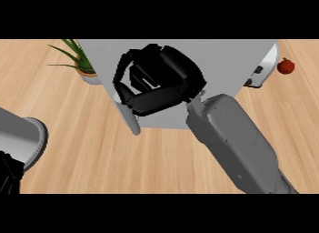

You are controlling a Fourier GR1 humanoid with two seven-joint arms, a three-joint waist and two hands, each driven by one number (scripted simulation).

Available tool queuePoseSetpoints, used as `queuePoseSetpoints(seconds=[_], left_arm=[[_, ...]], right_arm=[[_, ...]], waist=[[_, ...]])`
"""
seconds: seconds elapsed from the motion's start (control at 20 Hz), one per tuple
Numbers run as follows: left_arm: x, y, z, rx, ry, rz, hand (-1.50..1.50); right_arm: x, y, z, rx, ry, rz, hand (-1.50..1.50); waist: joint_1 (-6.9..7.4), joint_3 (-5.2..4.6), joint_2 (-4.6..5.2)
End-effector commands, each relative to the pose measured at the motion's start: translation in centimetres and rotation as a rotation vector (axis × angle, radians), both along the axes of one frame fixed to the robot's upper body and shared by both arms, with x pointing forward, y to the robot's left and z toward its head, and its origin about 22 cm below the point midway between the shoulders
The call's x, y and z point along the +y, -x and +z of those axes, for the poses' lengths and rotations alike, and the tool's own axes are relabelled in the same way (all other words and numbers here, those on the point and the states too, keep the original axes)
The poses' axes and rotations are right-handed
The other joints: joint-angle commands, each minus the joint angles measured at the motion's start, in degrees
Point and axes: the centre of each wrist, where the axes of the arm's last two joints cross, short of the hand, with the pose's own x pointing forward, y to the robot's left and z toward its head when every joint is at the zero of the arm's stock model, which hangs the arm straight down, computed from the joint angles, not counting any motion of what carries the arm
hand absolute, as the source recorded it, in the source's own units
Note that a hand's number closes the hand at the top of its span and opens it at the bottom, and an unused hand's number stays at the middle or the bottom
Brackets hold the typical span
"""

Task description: Pick up the wine, place it into the cabinet and close the cabinet

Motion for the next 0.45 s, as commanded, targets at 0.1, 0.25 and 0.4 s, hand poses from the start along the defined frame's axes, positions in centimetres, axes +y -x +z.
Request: queuePoseSetpoints(seconds=[0.1,0.25,0.4], left_arm=[[0.0,0.0,-0.1,-0.005,-0.012,-0.006,1.5],[-0.8,-0.5,0.6,-0.023,0.003,-0.034,1.5],[-0.1,-0.5,0.5,-0.012,0.004,-0.014,1.5]], right_arm=[[-5.1,-4.6,-1.3,0.036,0.038,-0.186,1.5],[-5.1,-5.0,-0.8,0.035,0.039,-0.172,1.5],[-5.1,-5.0,-0.6,0.026,0.03,-0.182,1.5]], waist=[[0.51,0.33,2.55],[0.62,0.35,2.64],[0.49,0.32,2.42]])
